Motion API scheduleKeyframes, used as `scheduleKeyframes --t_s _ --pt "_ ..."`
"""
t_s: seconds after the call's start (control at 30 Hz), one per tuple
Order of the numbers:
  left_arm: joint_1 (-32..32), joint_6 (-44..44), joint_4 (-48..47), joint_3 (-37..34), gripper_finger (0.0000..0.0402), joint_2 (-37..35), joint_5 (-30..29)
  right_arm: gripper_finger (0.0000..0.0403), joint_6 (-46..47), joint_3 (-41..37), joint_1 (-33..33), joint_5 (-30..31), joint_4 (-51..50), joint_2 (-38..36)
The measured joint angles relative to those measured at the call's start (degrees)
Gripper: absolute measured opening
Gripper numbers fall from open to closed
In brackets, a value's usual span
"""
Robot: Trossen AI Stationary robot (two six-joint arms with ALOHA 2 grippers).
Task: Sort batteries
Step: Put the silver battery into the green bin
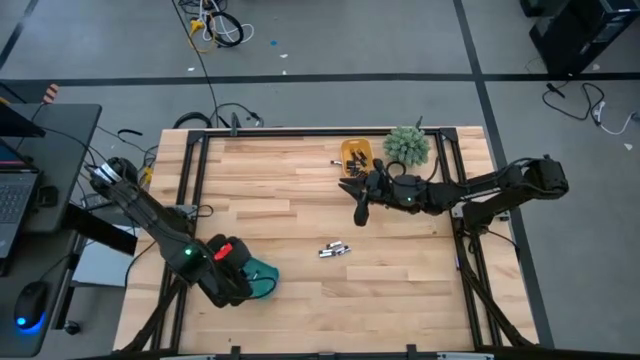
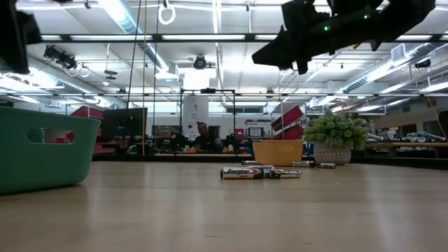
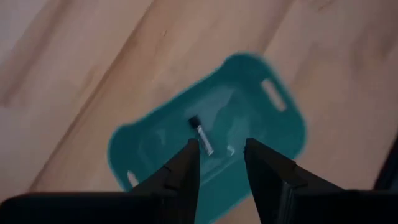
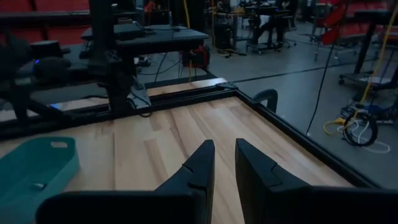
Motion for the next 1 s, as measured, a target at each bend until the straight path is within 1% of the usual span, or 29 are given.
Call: scheduleKeyframes --t_s 0.1,0.23,0.43,0.6,0.87,1.0 --pt "0.0 2.7 0.0 1.3 0.0124 -1.4 -2.6 0.0051 -1.5 0.0 -2.0 -2.8 -0.2 0.0" --pt "0.0 4.7 -0.1 2.1 0.0124 -2.8 -4.1 0.0051 -2.3 0.0 -4.0 -5.0 -1.5 0.0" --pt "0.8 10.1 -0.3 2.1 0.0124 -4.5 -10.2 0.0051 -3.2 0.0 -5.8 -8.3 -4.0 -0.3" --pt "4.7 20.0 -0.3 2.2 0.0124 -5.7 -14.2 0.0051 -3.1 0.0 -5.9 -9.2 -8.5 -2.9" --pt "13.8 37.8 -0.1 2.2 0.0124 -5.8 -17.6 0.0051 -0.4 0.0 -4.6 -9.2 -19.7 -11.7" --pt "18.7 45.1 0.1 2.2 0.0124 -5.8 -19.0 0.0051 1.4 0.0 -3.5 -7.2 -24.9 -15.6"
